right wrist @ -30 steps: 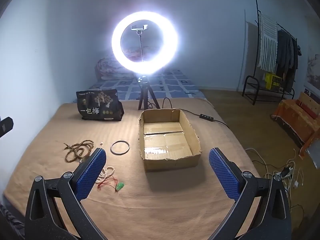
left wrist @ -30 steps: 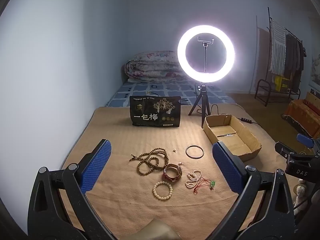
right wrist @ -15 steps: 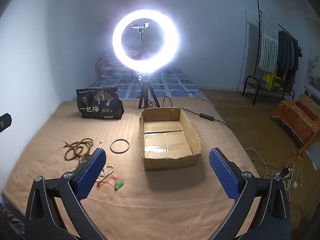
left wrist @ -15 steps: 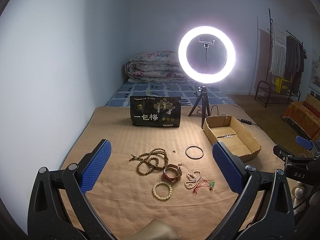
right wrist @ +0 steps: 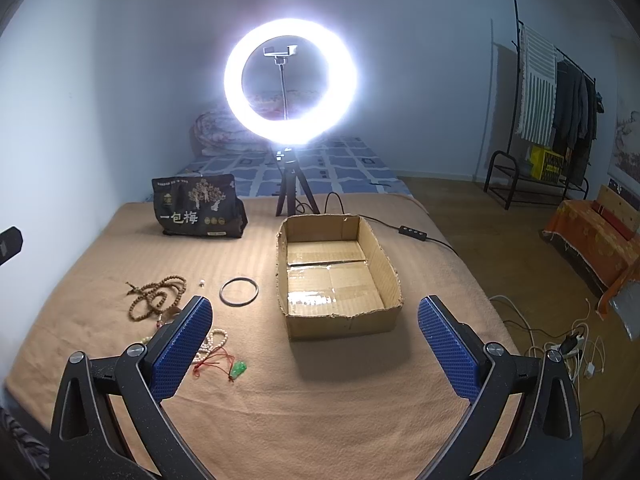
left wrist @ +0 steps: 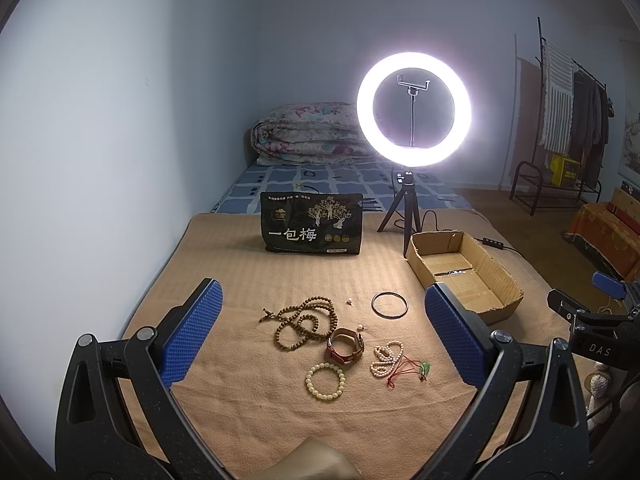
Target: Organize jewelry
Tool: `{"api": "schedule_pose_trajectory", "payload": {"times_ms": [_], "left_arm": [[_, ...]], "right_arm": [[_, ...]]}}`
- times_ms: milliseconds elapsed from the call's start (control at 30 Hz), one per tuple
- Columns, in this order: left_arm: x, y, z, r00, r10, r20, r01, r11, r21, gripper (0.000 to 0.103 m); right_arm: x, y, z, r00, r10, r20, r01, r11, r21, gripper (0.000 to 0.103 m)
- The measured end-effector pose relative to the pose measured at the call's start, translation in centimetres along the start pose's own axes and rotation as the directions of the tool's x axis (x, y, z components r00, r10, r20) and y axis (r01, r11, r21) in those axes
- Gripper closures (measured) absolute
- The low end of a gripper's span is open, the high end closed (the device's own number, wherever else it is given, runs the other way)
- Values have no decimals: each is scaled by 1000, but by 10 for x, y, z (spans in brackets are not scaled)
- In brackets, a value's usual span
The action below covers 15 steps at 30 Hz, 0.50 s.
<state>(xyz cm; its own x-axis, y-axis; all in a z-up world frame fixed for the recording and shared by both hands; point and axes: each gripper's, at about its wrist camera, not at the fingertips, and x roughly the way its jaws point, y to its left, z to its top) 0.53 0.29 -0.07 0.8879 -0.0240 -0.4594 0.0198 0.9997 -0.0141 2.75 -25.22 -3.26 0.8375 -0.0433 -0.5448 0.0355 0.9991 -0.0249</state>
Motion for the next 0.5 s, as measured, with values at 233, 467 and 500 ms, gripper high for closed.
{"api": "schedule_pose_trajectory", "payload": {"times_ms": [233,467,500], "left_arm": [[2,1,0,1000,-1,-1,1,1000,2,0],[-1,0,0,1000,1,1,-1,1000,-1,0],[0,0,0,1000,2,1,-2,1000,0,0]], "right_arm": [[0,0,0,1000,1,-1,-1,1000,-1,1],[0,0,-1,1000,0,-1,0,1000,-1,1],[0,0,-1,1000,0,-1,0,1000,-1,1]]}}
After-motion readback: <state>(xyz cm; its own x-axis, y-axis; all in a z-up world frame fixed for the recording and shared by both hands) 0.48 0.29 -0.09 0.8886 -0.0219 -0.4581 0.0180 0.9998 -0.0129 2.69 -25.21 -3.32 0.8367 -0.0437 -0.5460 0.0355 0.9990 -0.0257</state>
